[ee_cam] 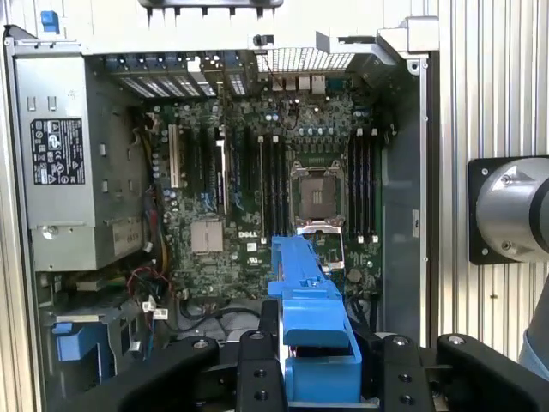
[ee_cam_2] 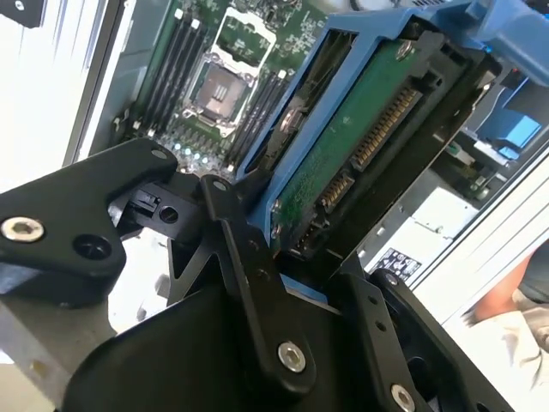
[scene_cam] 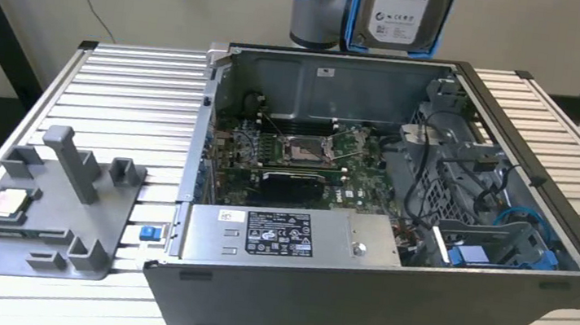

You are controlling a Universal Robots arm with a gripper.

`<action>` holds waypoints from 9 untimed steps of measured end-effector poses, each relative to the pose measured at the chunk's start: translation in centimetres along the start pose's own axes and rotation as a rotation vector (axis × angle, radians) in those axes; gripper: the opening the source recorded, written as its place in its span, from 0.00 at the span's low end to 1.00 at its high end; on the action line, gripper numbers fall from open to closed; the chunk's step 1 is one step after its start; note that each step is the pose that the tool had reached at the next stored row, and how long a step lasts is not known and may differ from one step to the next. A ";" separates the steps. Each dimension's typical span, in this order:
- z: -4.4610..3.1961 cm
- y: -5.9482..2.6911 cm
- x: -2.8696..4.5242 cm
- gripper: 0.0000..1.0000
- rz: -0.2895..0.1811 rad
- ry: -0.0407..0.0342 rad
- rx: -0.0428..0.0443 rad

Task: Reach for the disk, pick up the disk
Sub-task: 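Pick up the disk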

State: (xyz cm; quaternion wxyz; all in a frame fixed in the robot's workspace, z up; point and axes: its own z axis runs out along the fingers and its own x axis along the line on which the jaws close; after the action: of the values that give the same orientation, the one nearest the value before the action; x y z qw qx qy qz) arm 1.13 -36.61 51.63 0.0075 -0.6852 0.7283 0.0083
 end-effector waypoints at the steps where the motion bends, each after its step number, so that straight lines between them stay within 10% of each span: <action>1: 0.00 -0.26 -0.01 0.00 0.000 0.0000 0.0000; 9: 0.00 -2.42 -0.14 0.00 0.000 0.0000 0.0000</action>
State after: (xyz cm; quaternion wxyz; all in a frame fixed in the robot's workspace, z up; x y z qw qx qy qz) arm 3.56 -36.62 51.63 0.0075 -0.6852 0.7283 0.0083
